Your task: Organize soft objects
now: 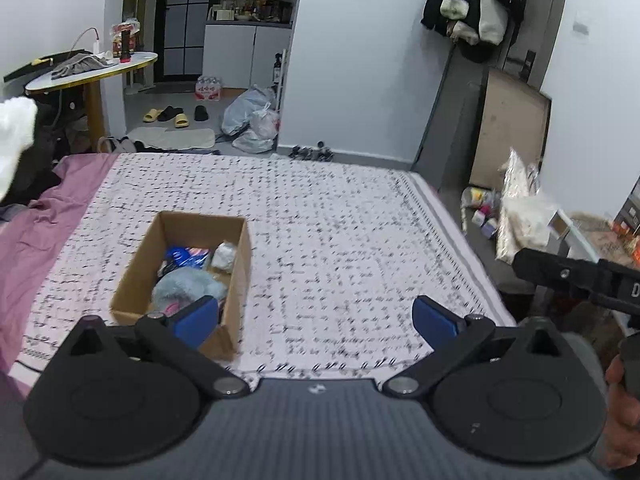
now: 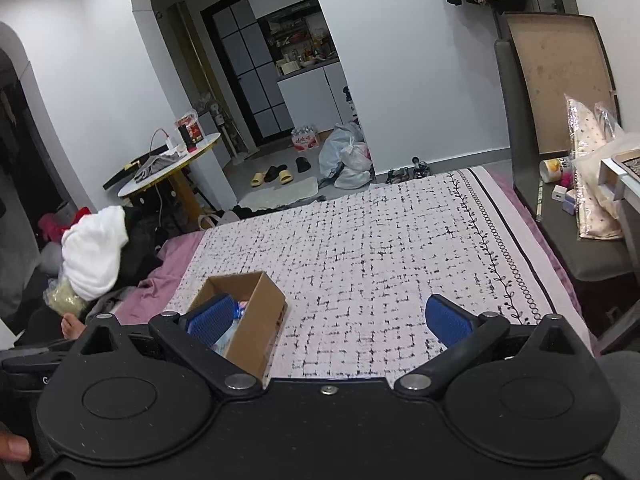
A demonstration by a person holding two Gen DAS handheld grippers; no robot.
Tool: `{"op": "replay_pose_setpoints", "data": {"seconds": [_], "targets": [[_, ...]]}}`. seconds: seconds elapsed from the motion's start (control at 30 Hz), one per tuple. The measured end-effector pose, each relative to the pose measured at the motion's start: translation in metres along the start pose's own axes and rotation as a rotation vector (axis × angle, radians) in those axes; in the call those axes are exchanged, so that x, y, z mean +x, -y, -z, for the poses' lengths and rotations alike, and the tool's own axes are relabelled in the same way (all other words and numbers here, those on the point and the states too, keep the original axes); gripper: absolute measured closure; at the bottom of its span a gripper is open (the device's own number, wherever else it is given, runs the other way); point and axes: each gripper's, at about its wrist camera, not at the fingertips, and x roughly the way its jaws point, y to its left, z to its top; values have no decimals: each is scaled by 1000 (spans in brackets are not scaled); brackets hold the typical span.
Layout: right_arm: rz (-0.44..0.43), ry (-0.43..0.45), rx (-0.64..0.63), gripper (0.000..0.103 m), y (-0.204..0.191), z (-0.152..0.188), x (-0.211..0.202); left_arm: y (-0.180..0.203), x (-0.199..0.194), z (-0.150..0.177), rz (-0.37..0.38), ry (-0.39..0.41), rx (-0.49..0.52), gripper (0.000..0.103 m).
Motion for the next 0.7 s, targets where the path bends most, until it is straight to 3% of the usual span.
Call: {"op": "replay_pose_setpoints", "data": {"seconds": [0.7], "targets": [[-30,-96,-81,0,-22,44,-22,-3,-27,33,-9,6,50,1]]}}
